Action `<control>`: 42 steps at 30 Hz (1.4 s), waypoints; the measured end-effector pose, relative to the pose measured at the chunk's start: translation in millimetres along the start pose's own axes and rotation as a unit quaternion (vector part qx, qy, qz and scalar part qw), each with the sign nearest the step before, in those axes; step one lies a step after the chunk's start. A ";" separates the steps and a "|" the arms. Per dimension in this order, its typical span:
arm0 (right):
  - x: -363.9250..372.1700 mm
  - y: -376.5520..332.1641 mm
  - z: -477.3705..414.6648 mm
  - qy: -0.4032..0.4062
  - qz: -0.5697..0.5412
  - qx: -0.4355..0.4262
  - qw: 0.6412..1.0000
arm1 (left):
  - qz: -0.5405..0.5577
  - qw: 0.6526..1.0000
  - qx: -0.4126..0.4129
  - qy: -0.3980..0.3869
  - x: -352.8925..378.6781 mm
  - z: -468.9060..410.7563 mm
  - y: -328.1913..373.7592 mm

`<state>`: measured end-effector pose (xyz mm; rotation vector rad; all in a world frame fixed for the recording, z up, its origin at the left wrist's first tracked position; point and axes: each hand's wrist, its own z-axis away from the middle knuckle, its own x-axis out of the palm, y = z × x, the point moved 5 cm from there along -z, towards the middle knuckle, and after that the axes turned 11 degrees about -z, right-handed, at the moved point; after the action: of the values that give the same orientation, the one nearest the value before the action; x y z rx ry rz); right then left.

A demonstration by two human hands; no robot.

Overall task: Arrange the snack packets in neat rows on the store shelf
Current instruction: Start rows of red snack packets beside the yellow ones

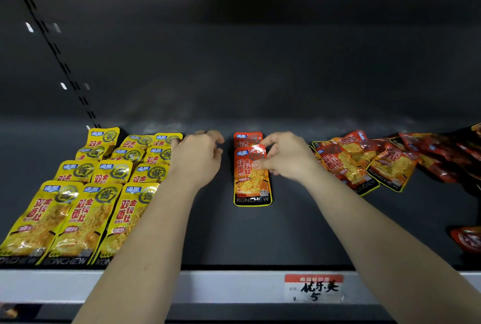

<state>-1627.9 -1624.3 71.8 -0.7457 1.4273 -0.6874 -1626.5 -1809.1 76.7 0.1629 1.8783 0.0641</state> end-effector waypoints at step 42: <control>-94.8 67.9 -1.7 0.069 -0.173 -0.018 0.982 | -0.022 0.986 0.162 0.018 -3.4 4.1 93.4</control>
<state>-1634.5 -1507.9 75.0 -1.0034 1.4522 -0.9998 -1614.1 -1717.4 90.5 0.3444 1.9168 -0.2726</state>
